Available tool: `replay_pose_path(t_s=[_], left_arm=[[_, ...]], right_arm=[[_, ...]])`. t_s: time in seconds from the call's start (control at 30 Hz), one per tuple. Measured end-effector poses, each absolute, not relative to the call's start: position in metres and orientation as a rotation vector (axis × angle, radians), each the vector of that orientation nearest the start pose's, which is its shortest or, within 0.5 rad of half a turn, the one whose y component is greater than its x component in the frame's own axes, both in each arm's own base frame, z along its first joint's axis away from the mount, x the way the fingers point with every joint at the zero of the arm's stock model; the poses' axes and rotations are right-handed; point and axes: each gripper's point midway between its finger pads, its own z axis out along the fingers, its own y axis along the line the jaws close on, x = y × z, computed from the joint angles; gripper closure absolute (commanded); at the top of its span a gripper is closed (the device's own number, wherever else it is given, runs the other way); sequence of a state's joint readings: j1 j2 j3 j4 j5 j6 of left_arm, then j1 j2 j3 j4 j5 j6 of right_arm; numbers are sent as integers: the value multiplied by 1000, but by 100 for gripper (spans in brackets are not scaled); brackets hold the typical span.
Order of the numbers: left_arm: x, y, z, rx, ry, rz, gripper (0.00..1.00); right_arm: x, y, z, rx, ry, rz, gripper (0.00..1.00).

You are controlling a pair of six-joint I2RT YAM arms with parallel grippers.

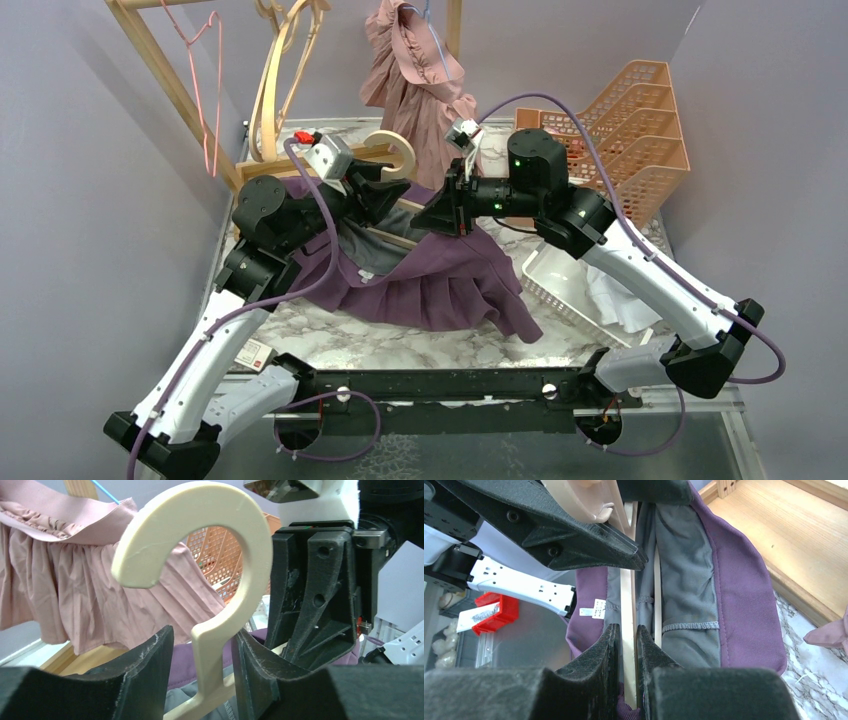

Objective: Place the skirt on the hanger

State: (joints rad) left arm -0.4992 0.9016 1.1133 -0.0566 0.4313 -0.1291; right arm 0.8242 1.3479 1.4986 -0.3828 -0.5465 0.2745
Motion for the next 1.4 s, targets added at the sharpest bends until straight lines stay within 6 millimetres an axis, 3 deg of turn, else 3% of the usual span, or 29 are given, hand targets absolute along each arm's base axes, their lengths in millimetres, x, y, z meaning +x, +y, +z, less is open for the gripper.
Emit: replay_pose_path(t_s=[0.17, 0.27, 0.33, 0.37, 0.4, 0.47, 0.57, 0.63, 0.87, 0.97, 1.13, 1.27, 1.4], left_arm=[[241, -225, 424, 649, 1308, -827, 60], [242, -226, 423, 651, 1299, -826, 68], [243, -226, 422, 651, 1297, -825, 83], [243, -227, 422, 652, 1297, -826, 98], [243, -227, 421, 652, 1295, -826, 100], [243, -228, 422, 648, 1288, -833, 100], [243, -229, 424, 652, 1278, -830, 100], [244, -229, 421, 662, 1281, -825, 100], [244, -230, 414, 677, 1296, -819, 100], [242, -229, 416, 668, 1295, -827, 100], [237, -228, 426, 647, 1284, -851, 100], [233, -227, 434, 640, 1266, -866, 100], [227, -225, 440, 643, 1247, -873, 100]], right_arm=[[196, 361, 377, -915, 1737, 1252, 99], [196, 360, 376, -914, 1743, 1249, 99], [196, 360, 376, -912, 1746, 1247, 99], [196, 360, 376, -910, 1747, 1245, 99], [197, 360, 375, -908, 1750, 1242, 97], [199, 359, 374, -896, 1758, 1229, 84], [201, 357, 374, -880, 1753, 1213, 55], [200, 352, 380, -862, 1735, 1198, 44], [183, 302, 425, -781, 1583, 1077, 36], [177, 282, 433, -762, 1573, 1018, 35], [175, 264, 411, -801, 1660, 915, 31], [180, 263, 383, -851, 1761, 847, 31], [182, 265, 367, -899, 1813, 818, 33]])
